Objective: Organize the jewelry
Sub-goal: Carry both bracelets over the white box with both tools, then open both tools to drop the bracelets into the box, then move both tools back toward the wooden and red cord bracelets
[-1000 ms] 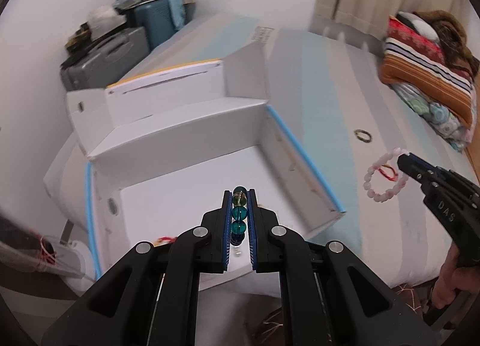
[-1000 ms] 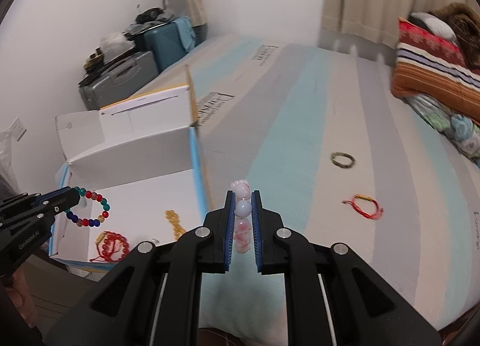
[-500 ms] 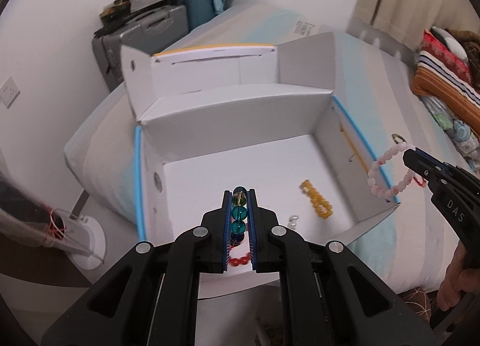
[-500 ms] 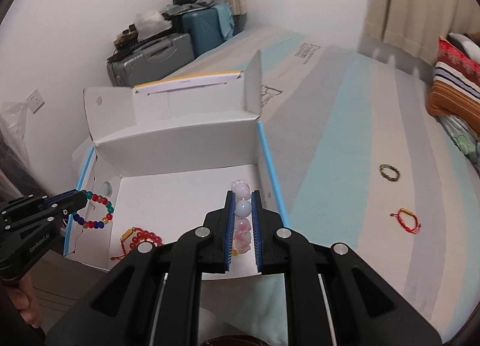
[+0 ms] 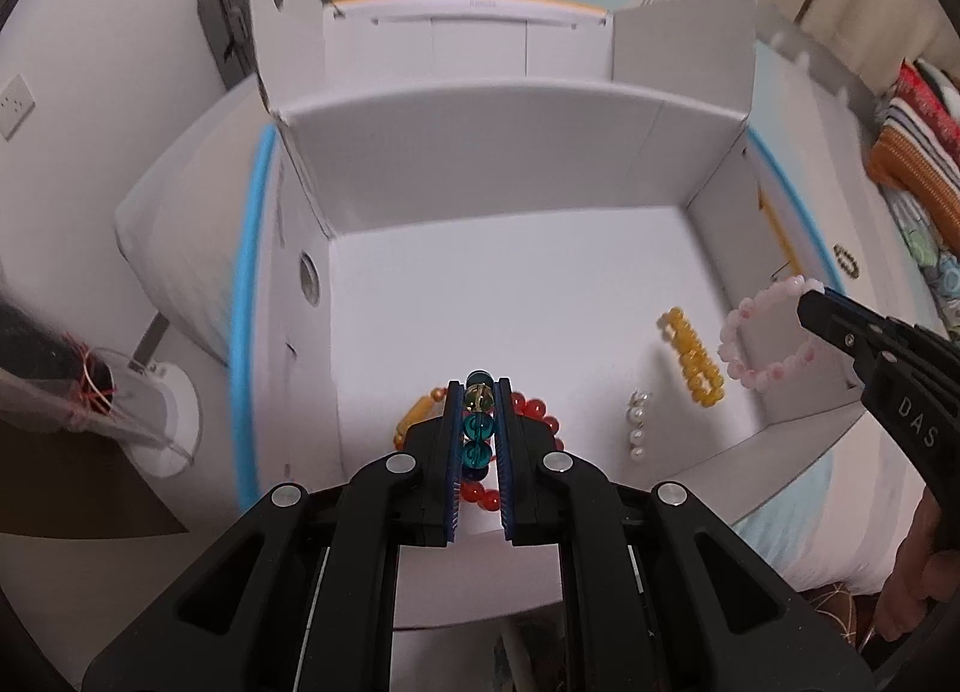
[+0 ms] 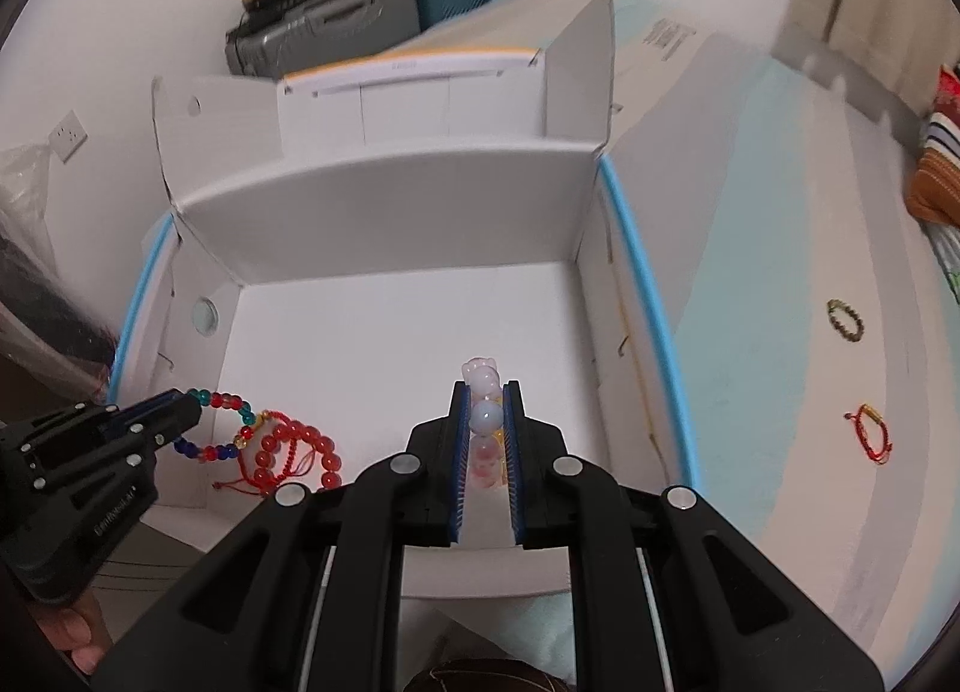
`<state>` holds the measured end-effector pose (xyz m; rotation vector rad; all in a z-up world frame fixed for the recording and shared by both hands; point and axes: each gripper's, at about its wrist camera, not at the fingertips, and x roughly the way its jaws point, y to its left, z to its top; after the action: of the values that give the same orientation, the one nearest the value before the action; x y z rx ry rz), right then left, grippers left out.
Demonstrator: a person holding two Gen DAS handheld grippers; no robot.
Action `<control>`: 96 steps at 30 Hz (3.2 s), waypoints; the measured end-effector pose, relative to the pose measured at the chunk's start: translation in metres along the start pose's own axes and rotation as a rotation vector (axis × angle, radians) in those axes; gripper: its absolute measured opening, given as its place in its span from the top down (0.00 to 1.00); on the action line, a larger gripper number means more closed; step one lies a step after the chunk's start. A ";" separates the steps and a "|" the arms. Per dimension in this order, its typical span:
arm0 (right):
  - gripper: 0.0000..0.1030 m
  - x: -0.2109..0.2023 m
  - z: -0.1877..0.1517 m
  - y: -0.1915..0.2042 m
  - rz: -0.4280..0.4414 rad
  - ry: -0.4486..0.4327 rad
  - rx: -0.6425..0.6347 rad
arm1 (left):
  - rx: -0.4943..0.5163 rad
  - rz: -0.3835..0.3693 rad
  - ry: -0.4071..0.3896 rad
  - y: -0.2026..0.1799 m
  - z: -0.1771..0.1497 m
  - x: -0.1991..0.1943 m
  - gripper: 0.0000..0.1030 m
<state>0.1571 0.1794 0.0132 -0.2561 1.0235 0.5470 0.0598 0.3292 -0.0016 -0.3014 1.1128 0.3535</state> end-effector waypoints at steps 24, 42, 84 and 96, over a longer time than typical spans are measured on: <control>0.75 0.045 -0.007 -0.003 -0.018 0.107 0.004 | 0.010 0.027 0.043 -0.002 -0.004 0.024 0.88; 0.21 -0.015 -0.009 -0.031 -0.062 -0.042 0.062 | 0.042 0.019 -0.097 -0.030 -0.009 -0.015 0.15; 0.07 -0.081 -0.111 -0.299 -0.253 -0.097 0.380 | 0.356 -0.119 -0.135 -0.301 0.026 -0.003 0.06; 0.07 -0.016 -0.117 -0.366 -0.236 -0.034 0.402 | 0.439 -0.150 -0.099 -0.401 0.066 0.066 0.06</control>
<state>0.2636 -0.1848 -0.0504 -0.0095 1.0303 0.1252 0.3093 0.0015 -0.0105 0.0227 1.0336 -0.0136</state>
